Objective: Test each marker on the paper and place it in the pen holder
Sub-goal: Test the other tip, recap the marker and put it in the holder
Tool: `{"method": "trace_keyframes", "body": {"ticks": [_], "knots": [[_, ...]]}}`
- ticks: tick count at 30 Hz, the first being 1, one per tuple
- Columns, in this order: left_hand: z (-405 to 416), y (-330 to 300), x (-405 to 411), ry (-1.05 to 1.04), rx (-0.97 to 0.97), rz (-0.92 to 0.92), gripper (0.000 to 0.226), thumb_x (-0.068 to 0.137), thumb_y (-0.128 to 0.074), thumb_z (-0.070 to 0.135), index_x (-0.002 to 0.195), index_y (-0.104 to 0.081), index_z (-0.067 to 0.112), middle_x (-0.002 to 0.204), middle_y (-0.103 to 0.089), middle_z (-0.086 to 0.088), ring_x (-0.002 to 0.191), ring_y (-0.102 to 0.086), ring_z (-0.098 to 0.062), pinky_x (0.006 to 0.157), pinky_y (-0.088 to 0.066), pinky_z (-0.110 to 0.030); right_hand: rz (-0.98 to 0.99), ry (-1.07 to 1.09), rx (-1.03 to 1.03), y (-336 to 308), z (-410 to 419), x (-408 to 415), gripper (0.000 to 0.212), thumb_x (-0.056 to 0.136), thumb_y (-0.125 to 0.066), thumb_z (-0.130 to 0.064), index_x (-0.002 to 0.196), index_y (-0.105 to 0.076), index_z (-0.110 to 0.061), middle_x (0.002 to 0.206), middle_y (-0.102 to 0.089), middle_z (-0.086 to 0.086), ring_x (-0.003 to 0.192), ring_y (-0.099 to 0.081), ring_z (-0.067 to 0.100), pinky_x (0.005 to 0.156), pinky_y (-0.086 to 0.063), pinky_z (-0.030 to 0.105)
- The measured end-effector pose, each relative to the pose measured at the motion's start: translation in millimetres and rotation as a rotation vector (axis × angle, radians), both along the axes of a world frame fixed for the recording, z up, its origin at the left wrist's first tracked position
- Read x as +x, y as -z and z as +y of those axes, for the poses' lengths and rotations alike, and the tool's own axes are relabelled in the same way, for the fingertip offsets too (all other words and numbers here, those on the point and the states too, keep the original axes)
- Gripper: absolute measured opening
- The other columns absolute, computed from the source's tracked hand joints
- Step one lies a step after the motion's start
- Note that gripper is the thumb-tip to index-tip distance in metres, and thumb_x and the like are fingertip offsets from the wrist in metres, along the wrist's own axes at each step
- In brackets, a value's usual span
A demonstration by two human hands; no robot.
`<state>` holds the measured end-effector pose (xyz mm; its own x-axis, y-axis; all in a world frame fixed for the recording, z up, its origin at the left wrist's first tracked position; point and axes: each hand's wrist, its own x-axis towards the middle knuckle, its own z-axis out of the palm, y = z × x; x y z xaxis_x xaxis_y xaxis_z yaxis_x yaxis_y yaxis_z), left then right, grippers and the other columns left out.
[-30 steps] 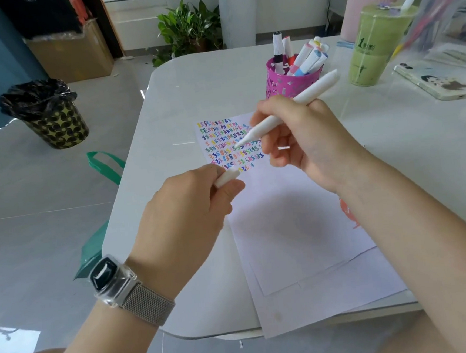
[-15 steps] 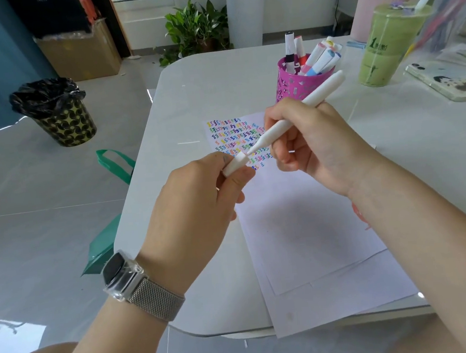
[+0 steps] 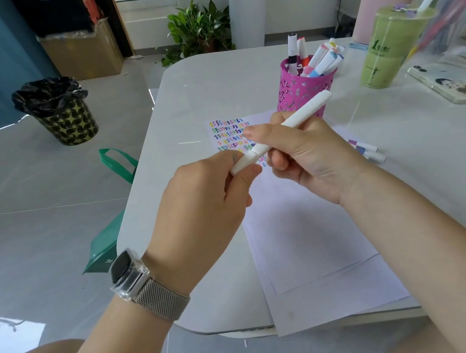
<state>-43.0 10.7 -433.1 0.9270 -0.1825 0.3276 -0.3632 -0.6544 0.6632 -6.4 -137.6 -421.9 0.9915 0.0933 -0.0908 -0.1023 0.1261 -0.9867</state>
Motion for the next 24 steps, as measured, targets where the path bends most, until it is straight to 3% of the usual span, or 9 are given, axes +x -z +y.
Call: {"method": "trace_keyframes", "body": {"ticks": [8, 18, 24], "knots": [[10, 2, -1, -0.037, 0.124, -0.082, 0.037, 0.082, -0.046, 0.037, 0.069, -0.059, 0.006, 0.051, -0.058, -0.01, 0.047, -0.049, -0.032, 0.047, -0.043, -0.044, 0.082, -0.012, 0.117, 11, 18, -6, 0.049, 0.082, -0.07, -0.009, 0.048, -0.036, -0.019, 0.039, -0.039, -0.002, 0.042, -0.032, 0.012, 0.037, -0.03, 0.016], [18, 5, -3, -0.026, 0.149, -0.121, 0.029, 0.083, -0.05, 0.032, 0.068, -0.06, 0.01, 0.046, -0.054, -0.006, 0.041, -0.046, -0.026, 0.044, -0.036, -0.036, 0.059, -0.058, 0.101, 10, 22, -10, 0.048, 0.083, -0.07, -0.009, 0.052, -0.035, -0.018, 0.038, -0.043, -0.002, 0.042, -0.036, 0.011, 0.042, -0.033, 0.017], [14, -7, -5, -0.064, 0.068, -0.063, 0.031, 0.087, -0.048, 0.04, 0.066, -0.06, 0.021, 0.049, -0.059, -0.006, 0.05, -0.05, -0.026, 0.05, -0.04, -0.037, 0.024, -0.026, 0.089, 6, 23, -8, 0.038, 0.084, -0.071, -0.019, 0.053, -0.048, -0.018, 0.042, -0.045, -0.005, 0.042, -0.039, 0.008, 0.046, -0.034, 0.019]]}}
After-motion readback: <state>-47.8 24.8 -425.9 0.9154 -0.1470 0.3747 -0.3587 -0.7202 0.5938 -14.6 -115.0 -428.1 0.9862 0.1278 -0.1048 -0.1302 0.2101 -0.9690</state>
